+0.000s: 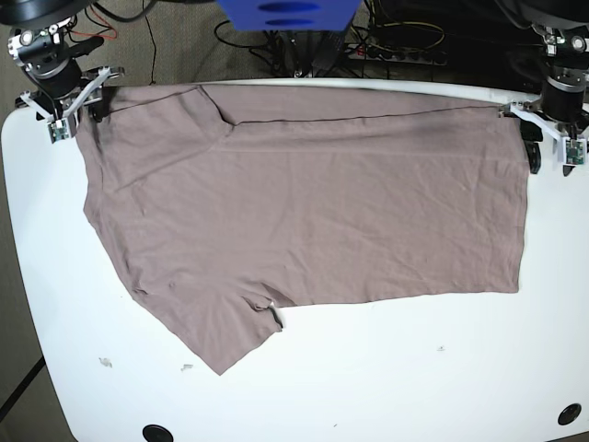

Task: Fold the T-shirt properly
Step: 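Pull the shirt edge taut with both grippers at the table edge, then open both grippers, release the shirt, and move them over the shirt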

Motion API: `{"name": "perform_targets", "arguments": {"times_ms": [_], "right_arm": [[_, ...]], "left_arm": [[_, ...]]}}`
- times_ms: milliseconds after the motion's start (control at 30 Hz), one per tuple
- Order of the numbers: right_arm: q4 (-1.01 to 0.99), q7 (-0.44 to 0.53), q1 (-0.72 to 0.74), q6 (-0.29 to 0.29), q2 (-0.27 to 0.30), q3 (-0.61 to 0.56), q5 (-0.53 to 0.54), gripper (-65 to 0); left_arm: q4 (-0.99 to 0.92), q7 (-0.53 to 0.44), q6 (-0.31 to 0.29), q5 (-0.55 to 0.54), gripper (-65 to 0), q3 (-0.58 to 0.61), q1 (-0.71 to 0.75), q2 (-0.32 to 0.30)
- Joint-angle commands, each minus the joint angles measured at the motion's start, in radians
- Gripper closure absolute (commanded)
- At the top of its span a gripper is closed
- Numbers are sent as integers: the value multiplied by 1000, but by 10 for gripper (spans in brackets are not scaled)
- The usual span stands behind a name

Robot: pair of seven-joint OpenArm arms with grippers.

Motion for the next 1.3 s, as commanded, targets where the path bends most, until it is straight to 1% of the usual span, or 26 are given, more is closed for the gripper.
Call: {"name": "perform_targets", "arguments": {"times_ms": [0, 33, 100, 233, 367, 433, 700, 767, 900, 1033, 1100, 1267], "right_arm": [[27, 18, 2, -2, 10, 10, 5, -251], [30, 18, 5, -2, 10, 10, 4, -249], [46, 18, 23, -2, 11, 3, 5, -248], [55, 17, 39, -2, 11, 2, 8, -249], [58, 9, 67, -2, 10, -1, 8, -249], [61, -21, 116, -2, 11, -6, 6, -256], [55, -97, 244, -2, 12, -45, -25, -259], [42, -171, 327, -2, 14, -73, -50, -262], [36, -215, 405, -2, 16, -112, -88, -263], [27, -240, 476, -2, 15, -163, -125, -265], [7, -261, 559, -2, 16, -236, -153, -268], [-53, -267, 644, -2, 16, -299, -185, -270]], "left_arm": [[28, 8, 1, 0, -312, -28, -11, -2], [31, 18, 0, 1, -313, -37, -19, 0], [57, 84, -3, 4, -324, -86, -74, 19], [60, 190, -8, 7, -341, -119, -112, 21], [52, 240, -9, 12, -354, -131, -150, 15], [47, 272, -6, 20, -357, -126, -199, -3], [3, 261, -5, 37, -356, -81, -278, -15], [-34, 267, -9, 36, -359, -69, -321, -11], [-60, 272, -9, 45, -358, -46, -357, -15], [-71, 271, -8, 50, -358, -27, -389, -18], [-80, 255, -3, 45, -358, -20, -424, -20], [-109, 244, -4, 46, -358, 3, -476, -19]]}}
